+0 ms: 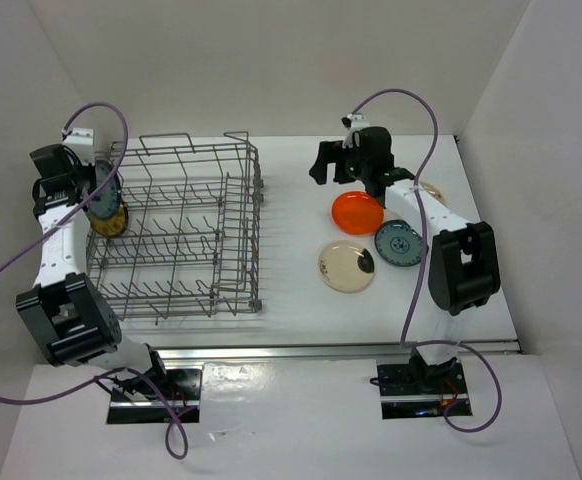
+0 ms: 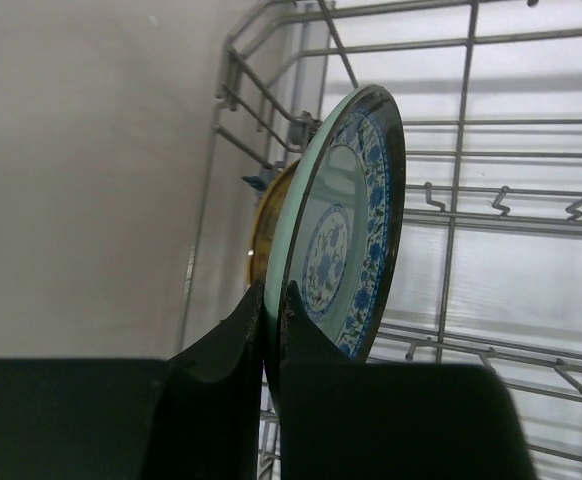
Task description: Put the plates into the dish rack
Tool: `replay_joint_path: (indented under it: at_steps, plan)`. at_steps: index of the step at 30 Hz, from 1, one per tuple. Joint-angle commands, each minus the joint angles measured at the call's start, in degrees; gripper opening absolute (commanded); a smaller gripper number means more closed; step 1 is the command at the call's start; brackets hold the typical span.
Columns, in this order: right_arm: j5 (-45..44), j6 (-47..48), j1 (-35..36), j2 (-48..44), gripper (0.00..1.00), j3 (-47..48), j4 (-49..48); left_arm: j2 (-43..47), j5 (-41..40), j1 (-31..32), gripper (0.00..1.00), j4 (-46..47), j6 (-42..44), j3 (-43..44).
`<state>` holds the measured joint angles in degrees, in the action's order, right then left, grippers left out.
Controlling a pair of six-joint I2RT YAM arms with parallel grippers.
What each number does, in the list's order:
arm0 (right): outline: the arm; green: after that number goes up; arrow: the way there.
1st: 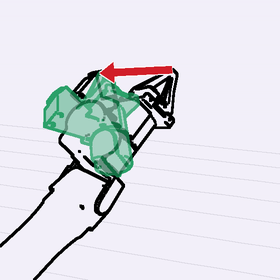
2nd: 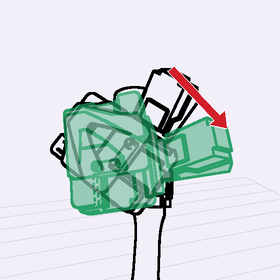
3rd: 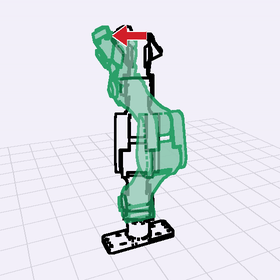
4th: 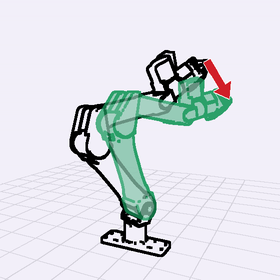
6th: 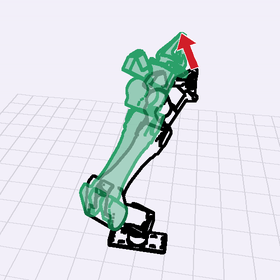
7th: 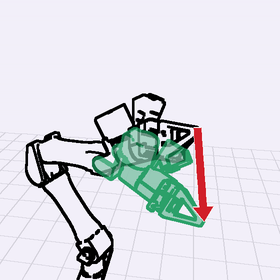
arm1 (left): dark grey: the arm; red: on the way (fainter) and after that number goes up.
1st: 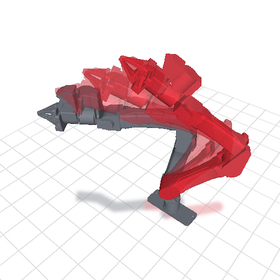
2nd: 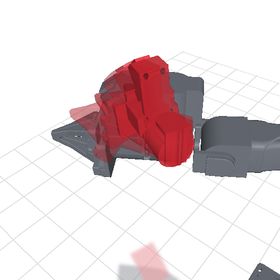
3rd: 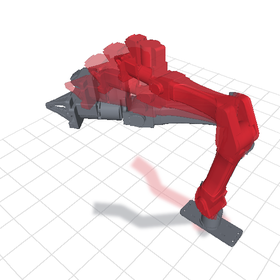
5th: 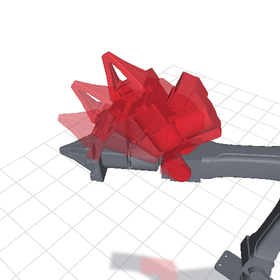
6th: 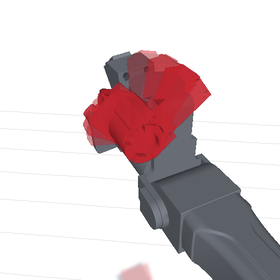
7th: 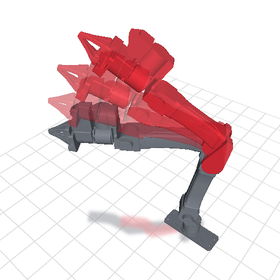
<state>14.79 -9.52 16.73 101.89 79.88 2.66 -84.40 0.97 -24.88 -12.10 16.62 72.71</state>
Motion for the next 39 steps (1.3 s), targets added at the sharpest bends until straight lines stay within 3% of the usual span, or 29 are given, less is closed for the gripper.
replay_joint_path:
  at_steps: [1, 19, 25, 36, 38, 39]
  plan:
    - [0.9, 0.2, -0.8, 1.5, 1.0, 3.2, -0.1, -0.5, 4.2, -0.2, 0.0, 3.2, 1.6, 1.6]
    - [3.3, -0.3, -3.5, 3.1, 1.0, 3.6, -0.6, -5.4, -1.1, -0.2, 0.0, 1.3, -0.9, 0.2]
    - [3.3, -0.3, -4.7, 2.5, 1.0, 2.5, -0.6, -8.3, 4.6, -0.2, 0.0, -2.4, -1.4, 1.0]
    - [2.8, -1.5, -7.9, 2.0, 1.0, -2.4, 0.1, -13.2, 6.2, -0.2, 0.0, -5.9, -4.5, 3.8]
    - [2.8, -2.0, -9.2, 1.5, 1.0, -2.9, 0.6, -14.6, 6.2, -0.2, 0.08, -7.6, -5.3, 5.2]
    - [2.8, -2.0, -9.2, 1.5, 1.0, -3.4, 0.6, -14.7, 6.2, -0.2, 0.23, -8.8, -6.0, 6.3]
